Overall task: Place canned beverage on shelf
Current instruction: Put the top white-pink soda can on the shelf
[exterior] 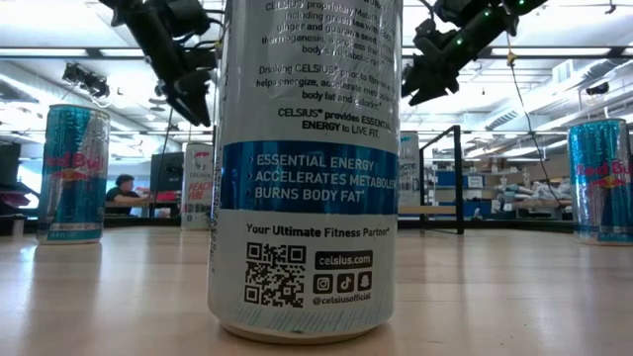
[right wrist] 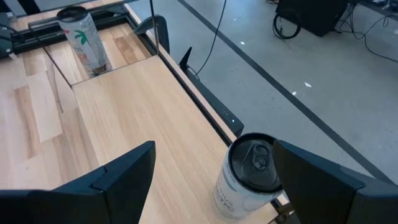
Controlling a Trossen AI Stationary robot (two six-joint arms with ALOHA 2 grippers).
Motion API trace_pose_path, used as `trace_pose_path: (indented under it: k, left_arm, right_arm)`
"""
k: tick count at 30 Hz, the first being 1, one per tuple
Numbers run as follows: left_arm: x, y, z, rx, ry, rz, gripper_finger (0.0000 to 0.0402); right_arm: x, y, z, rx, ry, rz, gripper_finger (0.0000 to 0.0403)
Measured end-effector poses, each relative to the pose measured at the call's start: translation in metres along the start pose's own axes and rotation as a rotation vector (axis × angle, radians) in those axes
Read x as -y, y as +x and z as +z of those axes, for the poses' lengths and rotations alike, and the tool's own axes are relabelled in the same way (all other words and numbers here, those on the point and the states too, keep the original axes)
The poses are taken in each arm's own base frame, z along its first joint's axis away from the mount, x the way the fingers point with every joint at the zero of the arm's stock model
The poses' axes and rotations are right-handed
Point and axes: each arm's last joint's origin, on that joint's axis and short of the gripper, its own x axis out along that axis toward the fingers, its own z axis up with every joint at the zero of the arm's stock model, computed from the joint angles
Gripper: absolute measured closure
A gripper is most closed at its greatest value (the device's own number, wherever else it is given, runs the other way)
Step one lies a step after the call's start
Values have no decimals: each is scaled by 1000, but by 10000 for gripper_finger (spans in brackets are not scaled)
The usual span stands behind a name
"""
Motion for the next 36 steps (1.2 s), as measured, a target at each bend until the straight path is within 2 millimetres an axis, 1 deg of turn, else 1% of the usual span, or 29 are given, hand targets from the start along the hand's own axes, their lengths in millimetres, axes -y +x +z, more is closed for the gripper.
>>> trace_pose_path:
  k: [2, 6, 21, 27, 36]
  left_arm:
    - [0, 4, 0, -2, -24, -43, 107]
    - [0, 11, 0, -24, -32, -72, 107]
    - [6, 43, -4, -153, -67, -104, 107]
    - [8, 50, -7, -207, -59, -115, 107]
    - [7, 50, -8, -212, -61, -115, 113]
  right_arm:
    - [0, 0, -1, -6, 1, 1, 70]
    - [0, 0, -1, -6, 1, 1, 70]
    - [0, 0, -1, -6, 12, 1, 70]
    - [0, 0, -1, -7, 12, 1, 70]
    - [0, 0, -1, -6, 12, 1, 70]
